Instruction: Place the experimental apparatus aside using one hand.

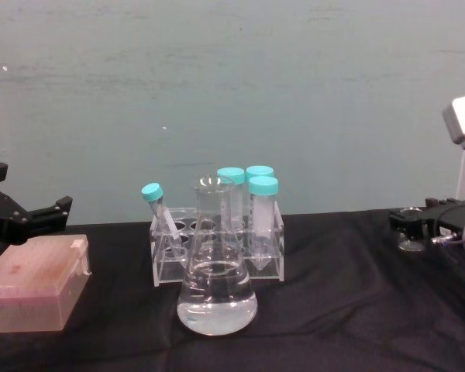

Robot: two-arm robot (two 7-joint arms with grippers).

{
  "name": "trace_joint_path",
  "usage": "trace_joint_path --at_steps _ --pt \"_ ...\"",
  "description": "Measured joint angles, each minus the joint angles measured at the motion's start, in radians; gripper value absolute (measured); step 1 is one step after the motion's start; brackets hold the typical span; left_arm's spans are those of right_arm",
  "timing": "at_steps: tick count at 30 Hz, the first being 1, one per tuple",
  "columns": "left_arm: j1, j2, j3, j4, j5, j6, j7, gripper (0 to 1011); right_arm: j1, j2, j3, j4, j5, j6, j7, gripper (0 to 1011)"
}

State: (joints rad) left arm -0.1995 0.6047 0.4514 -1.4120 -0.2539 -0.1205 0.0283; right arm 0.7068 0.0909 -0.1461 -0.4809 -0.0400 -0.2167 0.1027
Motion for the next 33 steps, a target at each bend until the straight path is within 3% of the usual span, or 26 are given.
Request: trace_joint_path --at_steps 2,7,8,14,24,33 --pt "0.000 0.000 0.000 0.000 0.000 0.000 0.000 1000 0.000 0.000 0.000 0.000 0.000 0.000 0.000 692" --pt "0.000 0.000 0.000 0.000 0.000 0.000 0.000 1000 0.000 0.000 0.000 0.000 0.001 0.000 0.000 798" --pt "0.000 0.000 0.000 0.000 0.000 0.000 0.000 1000 0.000 0.000 0.000 0.000 0.001 0.000 0.000 875" --pt "0.000 0.000 0.000 0.000 0.000 0.000 0.000 1000 0.000 0.000 0.000 0.000 0.002 0.000 0.000 1003" --pt "0.000 0.000 0.000 0.000 0.000 0.000 0.000 1000 0.000 0.000 0.000 0.000 0.002 0.000 0.000 1004" --pt "0.000 0.000 0.000 0.000 0.000 0.000 0.000 1000 -0.108 0.021 -0.017 -0.209 -0.044 -0.013 -0.009 1004"
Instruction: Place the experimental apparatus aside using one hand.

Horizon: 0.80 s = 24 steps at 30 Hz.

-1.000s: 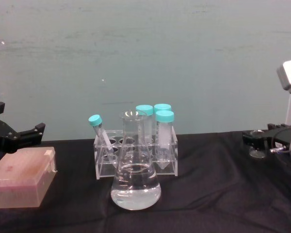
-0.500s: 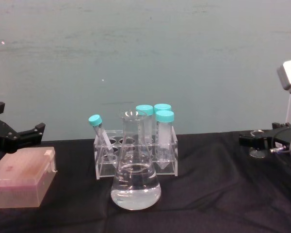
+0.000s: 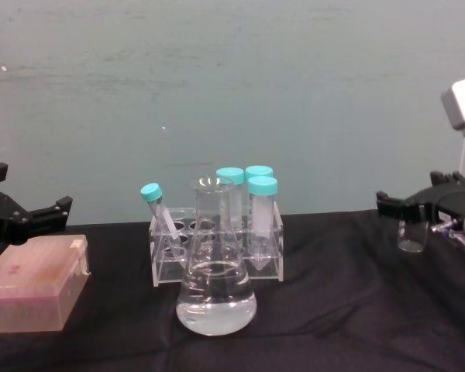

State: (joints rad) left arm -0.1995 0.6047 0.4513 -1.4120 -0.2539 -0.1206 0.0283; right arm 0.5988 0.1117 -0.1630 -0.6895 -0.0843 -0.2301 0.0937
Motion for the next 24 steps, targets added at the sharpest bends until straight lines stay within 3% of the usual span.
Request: trace_joint_path --at_steps 10,22,24 --pt "0.000 0.000 0.000 0.000 0.000 0.000 0.000 1000 -0.085 0.025 0.000 -0.176 0.009 -0.014 0.071 1004" --pt "0.000 0.000 0.000 0.000 0.000 0.000 0.000 1000 -0.160 0.082 -0.031 -0.334 0.096 -0.026 0.258 1004" --pt "0.000 0.000 0.000 0.000 0.000 0.000 0.000 1000 -0.174 0.097 -0.038 -0.365 0.127 -0.025 0.306 1004"
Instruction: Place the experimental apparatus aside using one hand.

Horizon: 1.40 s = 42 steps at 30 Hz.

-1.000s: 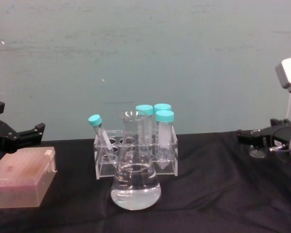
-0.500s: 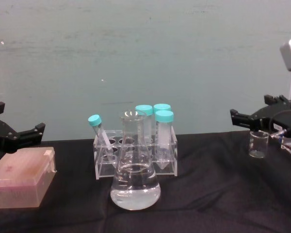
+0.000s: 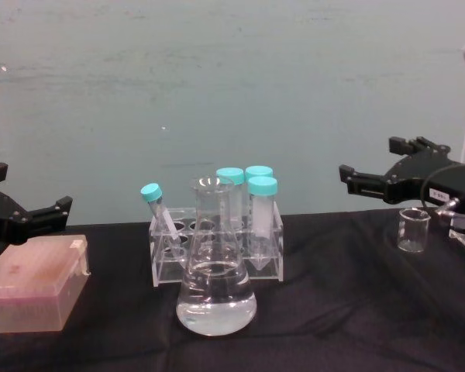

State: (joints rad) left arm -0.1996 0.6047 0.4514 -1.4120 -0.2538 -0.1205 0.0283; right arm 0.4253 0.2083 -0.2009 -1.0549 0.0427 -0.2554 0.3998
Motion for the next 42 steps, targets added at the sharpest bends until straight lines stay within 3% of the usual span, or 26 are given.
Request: trace_joint_path --at_steps 12,22,34,42 --pt "0.000 0.000 0.000 0.000 0.000 0.000 0.000 1000 -0.033 0.052 -0.027 -0.067 0.126 0.020 0.171 1004" --pt "0.000 0.000 0.000 0.000 0.000 0.000 0.000 1000 0.010 0.071 -0.075 -0.010 0.212 0.078 0.323 1004" --pt "0.000 0.000 0.000 0.000 0.000 0.000 0.000 1000 0.094 0.065 -0.146 0.104 0.227 0.044 0.411 1004" --pt "0.000 0.000 0.000 0.000 0.000 0.000 0.000 1000 0.124 0.061 -0.183 0.133 0.235 0.015 0.448 1004"
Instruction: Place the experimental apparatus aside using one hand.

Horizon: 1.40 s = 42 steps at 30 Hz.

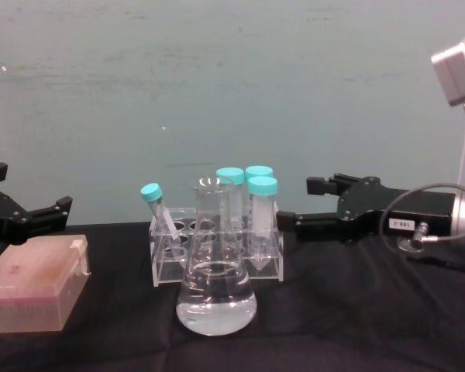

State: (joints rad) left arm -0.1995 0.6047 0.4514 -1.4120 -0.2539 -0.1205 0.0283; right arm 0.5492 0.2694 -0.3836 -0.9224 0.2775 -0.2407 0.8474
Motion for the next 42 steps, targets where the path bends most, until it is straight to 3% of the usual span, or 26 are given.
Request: trace_joint_path --at_steps 10,30,42 --pt "0.000 0.000 0.000 0.000 0.000 0.000 0.000 1000 0.016 0.001 -0.035 0.010 0.016 -0.019 0.035 1004" --pt "0.000 0.000 0.000 0.000 0.000 0.000 0.000 1000 0.066 -0.006 -0.101 0.025 0.082 0.001 0.114 1004" --pt "0.000 0.000 0.000 0.000 0.000 0.000 0.000 1000 0.122 -0.034 -0.134 0.117 0.121 0.021 0.142 1004"
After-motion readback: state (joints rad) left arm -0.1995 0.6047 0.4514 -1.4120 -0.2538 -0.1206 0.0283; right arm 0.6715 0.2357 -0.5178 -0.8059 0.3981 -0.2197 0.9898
